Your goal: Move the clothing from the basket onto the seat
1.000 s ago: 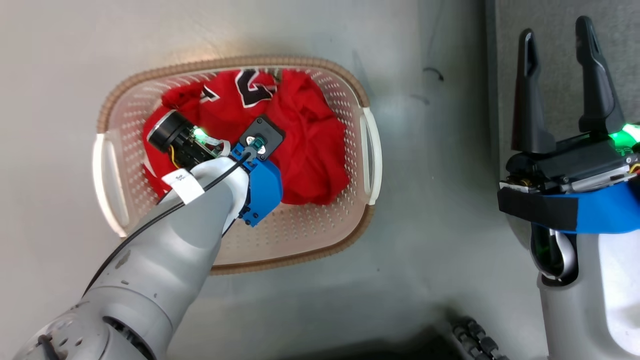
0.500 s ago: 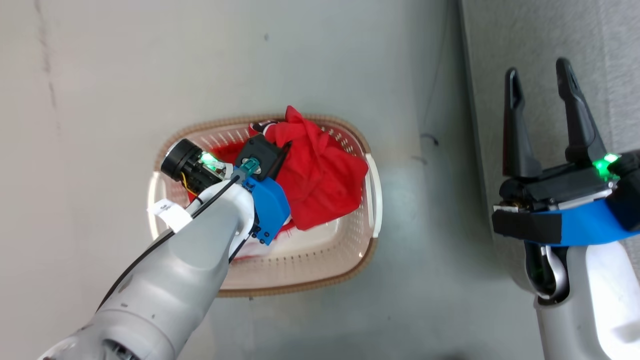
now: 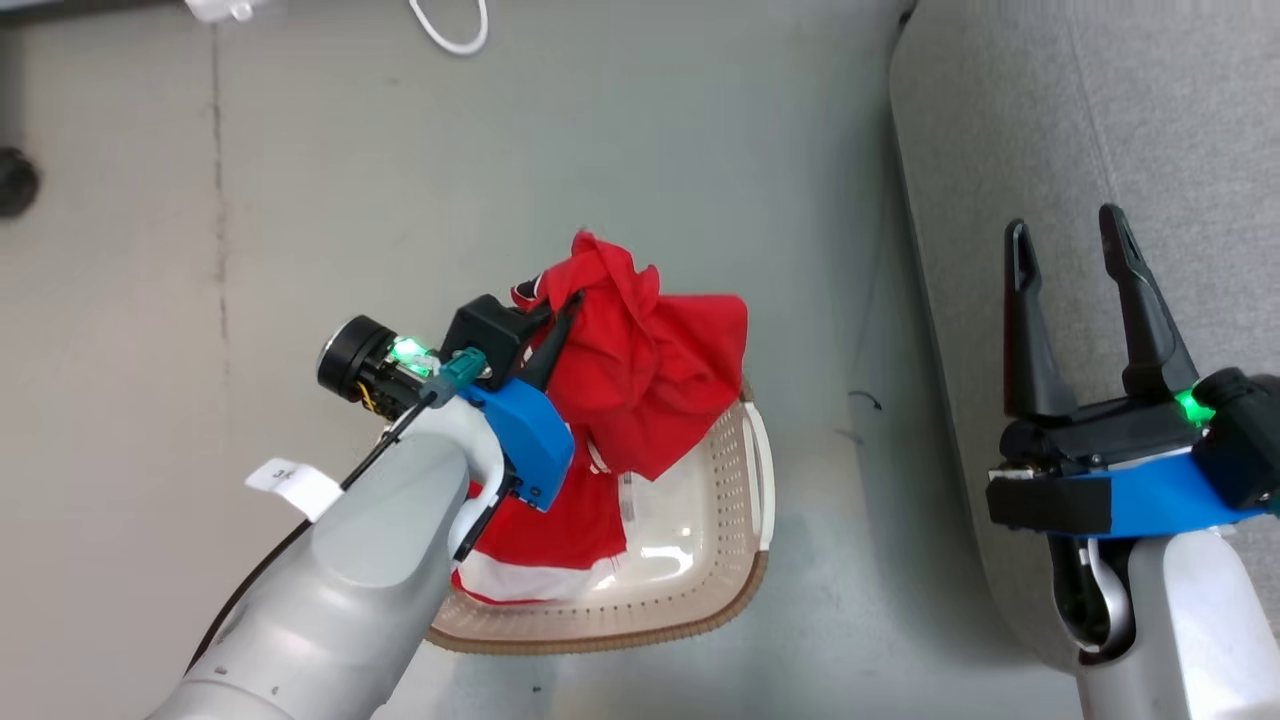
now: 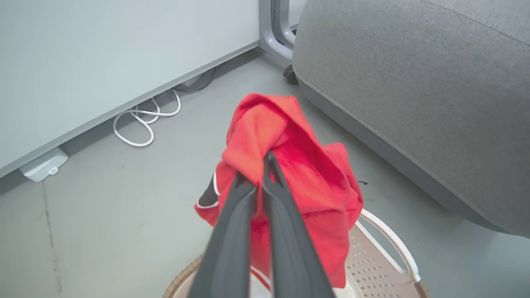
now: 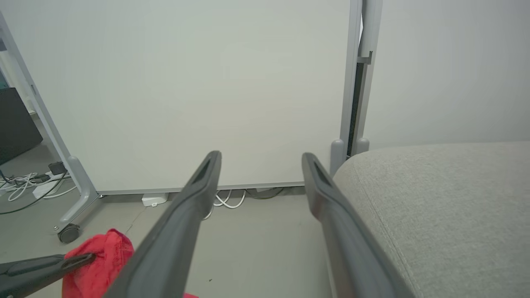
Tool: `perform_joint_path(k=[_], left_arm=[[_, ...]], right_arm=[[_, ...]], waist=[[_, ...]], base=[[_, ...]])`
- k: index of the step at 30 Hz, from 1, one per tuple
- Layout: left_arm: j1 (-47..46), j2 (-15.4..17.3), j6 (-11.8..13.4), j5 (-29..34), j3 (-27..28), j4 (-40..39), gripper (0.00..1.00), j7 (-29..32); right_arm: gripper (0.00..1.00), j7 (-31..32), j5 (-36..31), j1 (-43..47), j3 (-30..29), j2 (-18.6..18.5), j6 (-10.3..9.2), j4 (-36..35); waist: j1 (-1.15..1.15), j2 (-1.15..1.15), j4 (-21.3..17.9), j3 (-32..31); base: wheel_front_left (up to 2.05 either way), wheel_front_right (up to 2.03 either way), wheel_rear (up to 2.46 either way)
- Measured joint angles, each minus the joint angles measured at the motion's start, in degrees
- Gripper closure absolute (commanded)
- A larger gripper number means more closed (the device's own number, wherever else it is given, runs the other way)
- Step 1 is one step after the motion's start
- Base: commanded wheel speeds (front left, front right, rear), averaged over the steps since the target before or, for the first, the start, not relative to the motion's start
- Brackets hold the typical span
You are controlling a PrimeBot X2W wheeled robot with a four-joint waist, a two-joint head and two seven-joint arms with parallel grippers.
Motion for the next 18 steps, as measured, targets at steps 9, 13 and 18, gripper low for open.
perform_joint_path(k=[9, 13, 18], left_arm=[[3.15, 0.48, 0.48, 2.35, 6.68, -6.53, 1.0, -0.01], [3.72, 0.54, 0.23, 3.36, 9.47, -9.64, 1.0, 0.0], [4.14, 0.47, 0.03, 3.99, 12.92, -13.19, 1.0, -0.01]], right_arm=[[0.0, 0.0, 0.15, 3.16, -0.3, 0.0, 0.0, 1.03], [0.0, 0.0, 0.48, 4.26, -0.29, 0.0, 0.0, 1.37], [0.0, 0.0, 0.62, 5.64, -0.14, 0.0, 0.0, 1.66]], waist=[[0.0, 0.0, 1.35, -6.61], [0.0, 0.0, 1.76, -9.38], [0.0, 0.0, 2.15, -12.34]], base=[[0.0, 0.0, 0.0], [0.0, 0.0, 0.0], [0.0, 0.0, 0.0]])
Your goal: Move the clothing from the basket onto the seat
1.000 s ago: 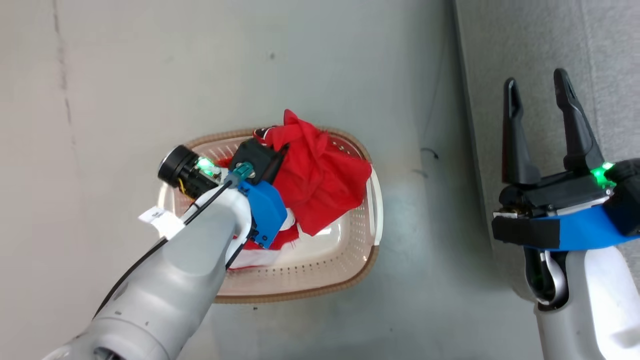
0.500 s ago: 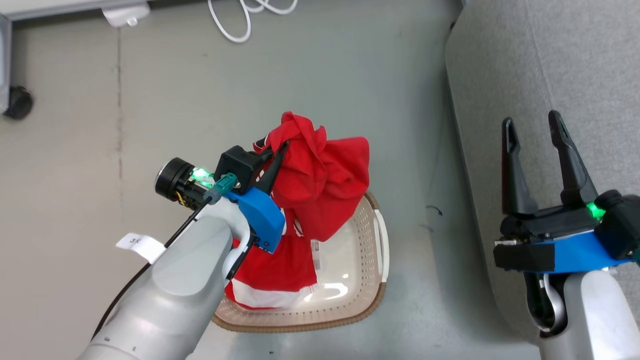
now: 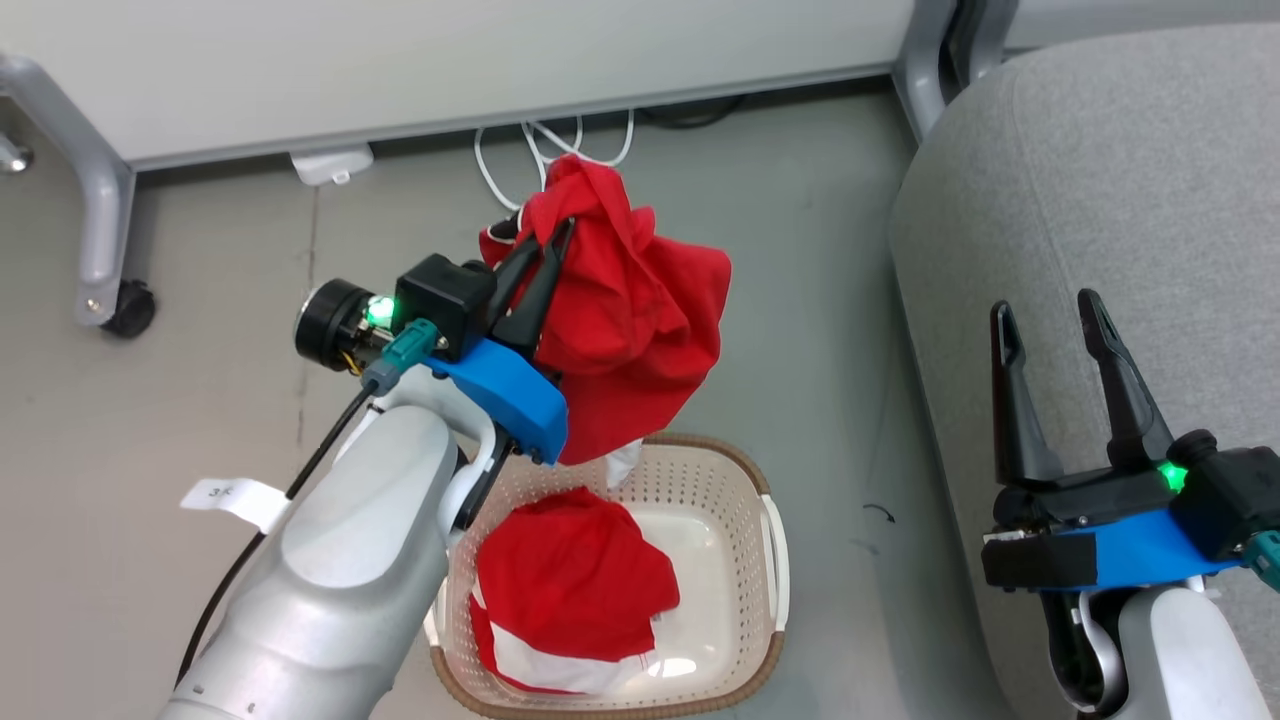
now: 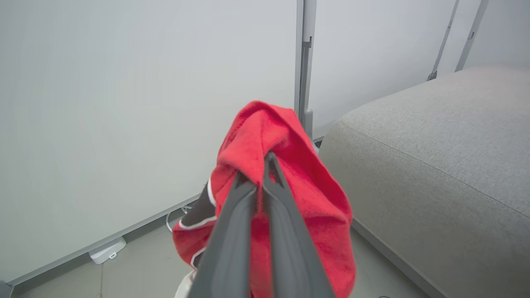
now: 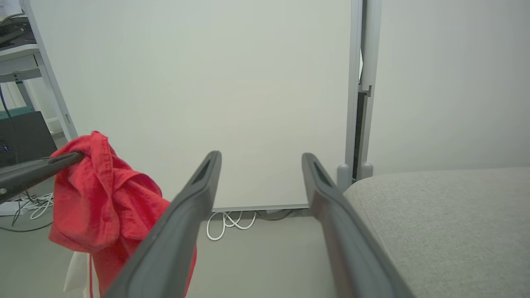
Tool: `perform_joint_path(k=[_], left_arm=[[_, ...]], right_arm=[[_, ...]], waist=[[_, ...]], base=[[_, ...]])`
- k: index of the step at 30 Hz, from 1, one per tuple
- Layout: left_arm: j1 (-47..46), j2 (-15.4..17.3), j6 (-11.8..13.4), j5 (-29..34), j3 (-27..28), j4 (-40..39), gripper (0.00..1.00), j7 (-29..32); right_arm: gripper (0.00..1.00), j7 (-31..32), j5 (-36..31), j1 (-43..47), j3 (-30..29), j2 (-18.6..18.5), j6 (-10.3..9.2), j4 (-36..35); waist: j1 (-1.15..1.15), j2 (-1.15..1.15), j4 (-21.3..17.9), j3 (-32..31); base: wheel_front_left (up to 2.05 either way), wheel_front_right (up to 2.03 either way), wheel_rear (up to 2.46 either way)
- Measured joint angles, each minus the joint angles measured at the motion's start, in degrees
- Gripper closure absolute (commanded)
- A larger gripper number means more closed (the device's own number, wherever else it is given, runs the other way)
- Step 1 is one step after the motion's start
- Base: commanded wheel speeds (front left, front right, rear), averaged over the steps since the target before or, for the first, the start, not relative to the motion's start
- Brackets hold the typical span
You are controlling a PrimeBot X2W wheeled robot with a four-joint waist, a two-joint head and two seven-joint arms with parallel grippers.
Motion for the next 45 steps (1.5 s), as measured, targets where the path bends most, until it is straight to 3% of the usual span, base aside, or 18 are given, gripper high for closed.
perform_joint_path(k=[15, 27, 34, 45], left_arm=[[-2.86, -0.6, -1.13, 2.55, 0.89, -8.94, 1.0, 0.0], [-3.09, -0.48, -1.26, 2.54, -0.55, -11.01, 1.0, 0.0], [-2.7, -0.51, -1.26, 2.36, -1.04, -11.43, 1.0, 0.0], [-2.36, -1.57, -1.29, 2.2, -2.09, -11.62, 1.0, 0.0]], right_arm=[[0.0, 0.0, 1.01, 3.26, -0.31, 0.0, 0.0, 0.37], [0.0, 0.0, 0.05, 3.58, 0.86, -0.33, 0.0, -0.32], [0.0, 0.0, -1.11, -2.38, 7.15, -6.33, 0.0, -0.51], [0.0, -0.01, -0.13, -15.13, 20.96, -14.88, 0.0, 7.93]], waist=[[0.0, 0.0, 0.81, -5.06], [0.01, 0.0, 1.17, -6.22], [0.01, 0.0, 1.4, -5.81], [0.01, 0.0, 2.63, -5.93]], base=[[0.0, 0.0, 0.0], [0.0, 0.0, 0.0], [0.0, 0.0, 0.0], [0.0, 0.0, 0.0]])
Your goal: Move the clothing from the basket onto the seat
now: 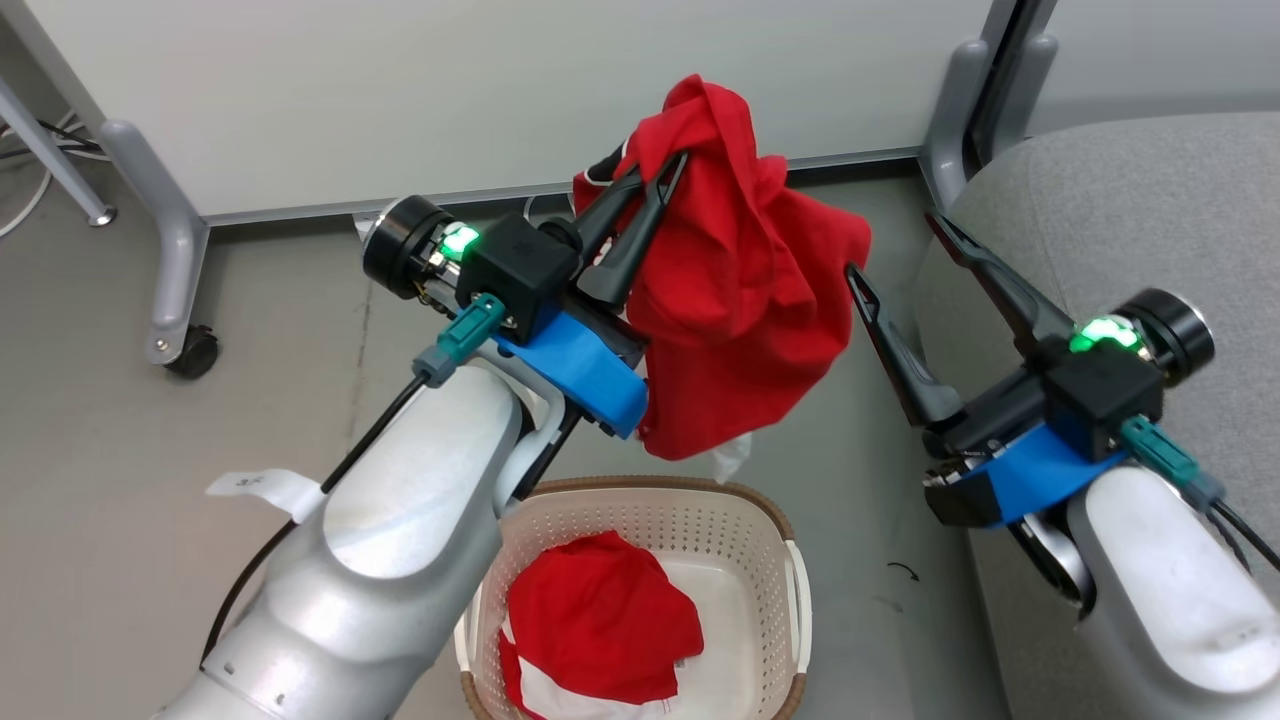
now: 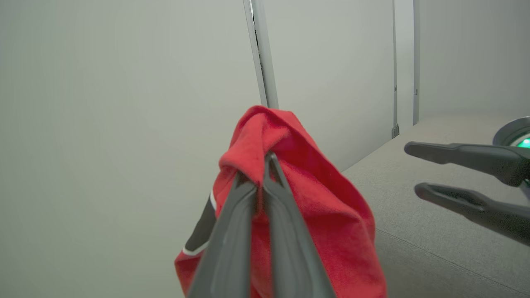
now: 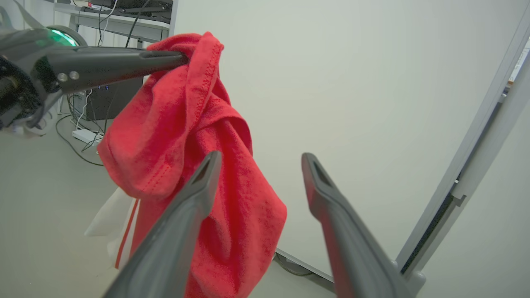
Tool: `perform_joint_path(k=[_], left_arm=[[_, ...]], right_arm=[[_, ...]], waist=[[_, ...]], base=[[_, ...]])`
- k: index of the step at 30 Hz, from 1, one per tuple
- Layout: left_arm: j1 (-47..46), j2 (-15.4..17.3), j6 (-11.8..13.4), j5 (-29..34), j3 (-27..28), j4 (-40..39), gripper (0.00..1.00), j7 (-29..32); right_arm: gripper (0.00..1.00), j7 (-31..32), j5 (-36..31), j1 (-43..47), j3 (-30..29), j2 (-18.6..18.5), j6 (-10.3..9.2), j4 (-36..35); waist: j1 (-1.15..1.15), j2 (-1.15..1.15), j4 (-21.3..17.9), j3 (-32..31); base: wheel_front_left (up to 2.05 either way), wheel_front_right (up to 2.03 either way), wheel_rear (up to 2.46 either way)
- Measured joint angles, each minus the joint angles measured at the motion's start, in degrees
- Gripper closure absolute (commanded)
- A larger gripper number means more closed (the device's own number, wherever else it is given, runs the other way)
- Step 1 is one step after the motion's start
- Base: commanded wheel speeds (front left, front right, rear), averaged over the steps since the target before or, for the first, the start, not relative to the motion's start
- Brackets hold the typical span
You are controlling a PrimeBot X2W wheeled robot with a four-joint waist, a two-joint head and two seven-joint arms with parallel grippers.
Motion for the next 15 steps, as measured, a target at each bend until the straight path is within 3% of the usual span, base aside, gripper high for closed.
perform_joint_path(k=[10, 15], left_arm=[[0.13, -1.57, -0.03, 0.19, -2.86, -0.58, 1.0, 0.0], [0.13, -2.22, -0.05, 0.32, -4.54, -1.24, 1.0, 0.0]], right_arm=[[0.0, 0.01, 1.64, -8.99, 11.62, -4.16, 0.01, 9.67], [0.0, 0.01, 4.58, -11.59, 15.82, -4.5, 0.01, 14.04]], waist=[[0.0, 0.0, 1.59, -0.36], [0.0, 0.0, 2.27, -0.36]], base=[[0.0, 0.0, 0.0], [0.0, 0.0, 0.0]])
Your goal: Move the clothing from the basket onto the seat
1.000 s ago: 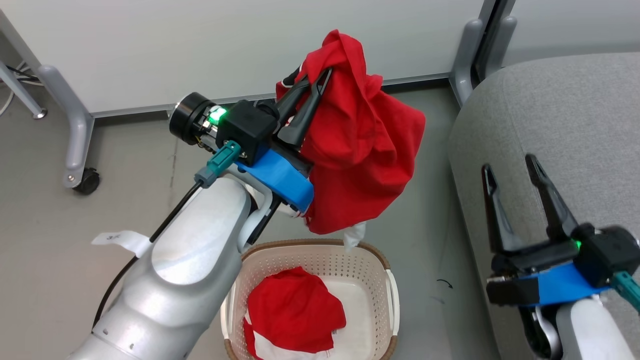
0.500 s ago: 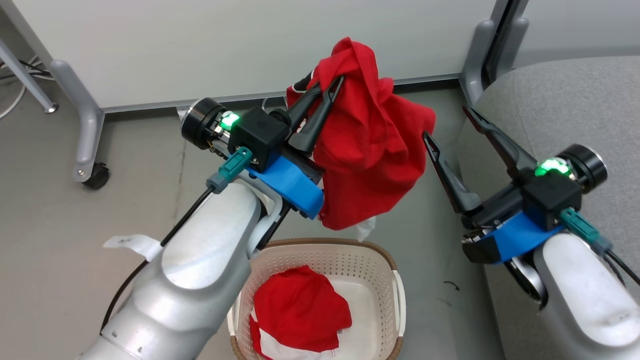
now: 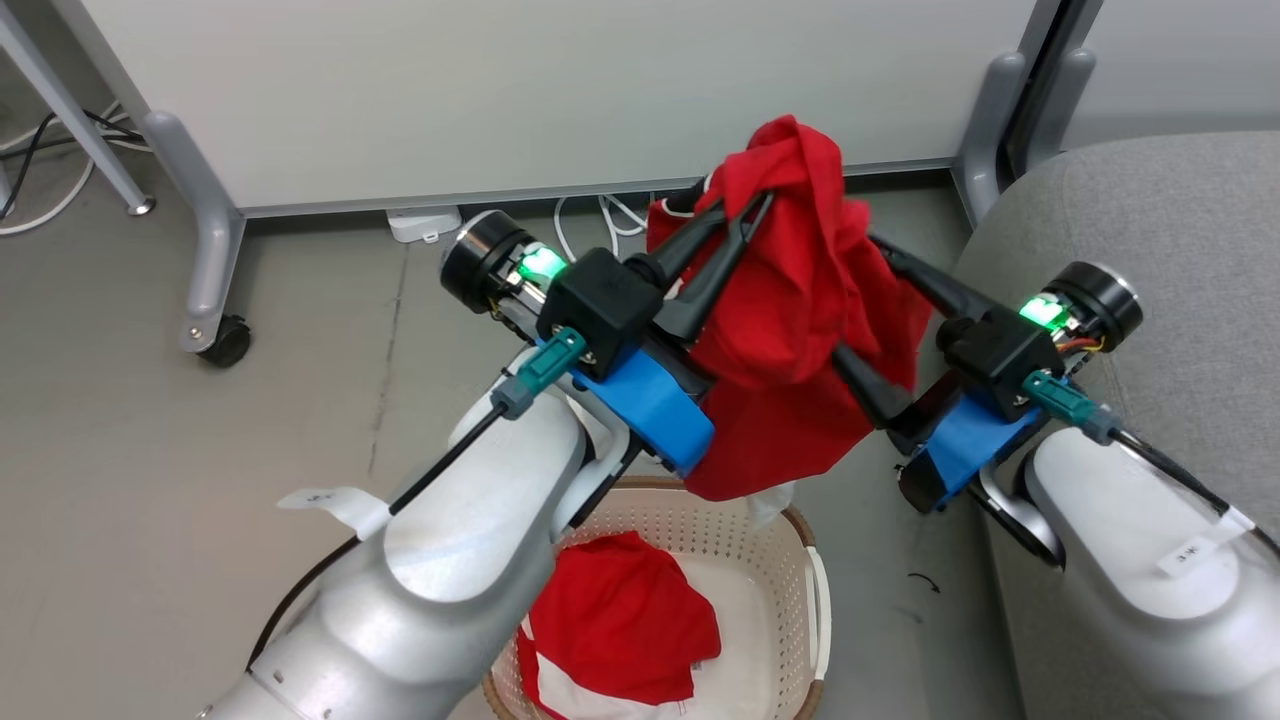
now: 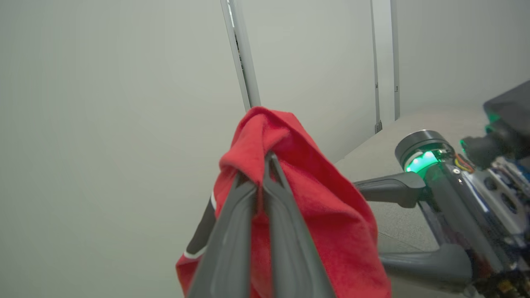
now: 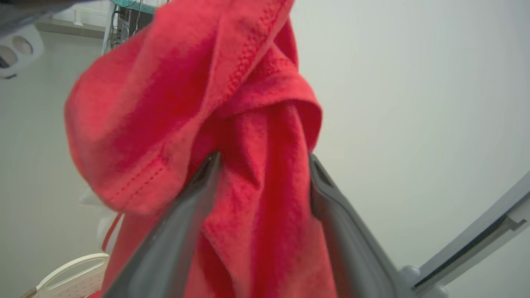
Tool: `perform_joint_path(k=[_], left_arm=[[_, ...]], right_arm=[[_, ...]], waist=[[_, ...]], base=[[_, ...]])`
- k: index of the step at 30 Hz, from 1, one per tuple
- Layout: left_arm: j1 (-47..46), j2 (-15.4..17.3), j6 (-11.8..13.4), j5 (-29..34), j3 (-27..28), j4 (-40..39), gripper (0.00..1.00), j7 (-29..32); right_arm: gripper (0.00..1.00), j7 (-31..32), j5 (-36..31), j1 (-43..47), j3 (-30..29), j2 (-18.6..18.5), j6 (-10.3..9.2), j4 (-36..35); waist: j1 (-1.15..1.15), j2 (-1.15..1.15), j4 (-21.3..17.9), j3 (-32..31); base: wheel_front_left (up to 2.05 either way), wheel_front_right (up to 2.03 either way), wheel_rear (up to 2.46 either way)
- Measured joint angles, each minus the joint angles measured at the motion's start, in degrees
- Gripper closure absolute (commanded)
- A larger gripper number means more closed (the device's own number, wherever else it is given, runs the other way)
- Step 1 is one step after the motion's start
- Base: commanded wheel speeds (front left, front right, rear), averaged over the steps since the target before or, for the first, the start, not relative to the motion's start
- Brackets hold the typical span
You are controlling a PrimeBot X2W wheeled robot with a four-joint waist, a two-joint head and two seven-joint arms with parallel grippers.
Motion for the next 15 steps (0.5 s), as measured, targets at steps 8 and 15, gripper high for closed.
perform_joint_path(k=[8, 15], left_arm=[[-0.04, -0.52, -0.08, -0.14, -1.01, -0.47, 1.0, 0.0], [-0.12, -0.44, -0.27, -0.14, -0.91, -0.47, 1.0, 0.0]], right_arm=[[1.0, 0.0, 4.5, -1.84, 5.04, 0.75, 0.0, 4.76], [1.0, 0.0, 5.26, -2.0, 4.97, 0.79, -0.01, 4.21]], waist=[[0.0, 0.0, 0.42, 0.43], [0.0, 0.0, 0.1, 0.91]], base=[[0.0, 0.0, 0.0], [0.0, 0.0, 0.0]])
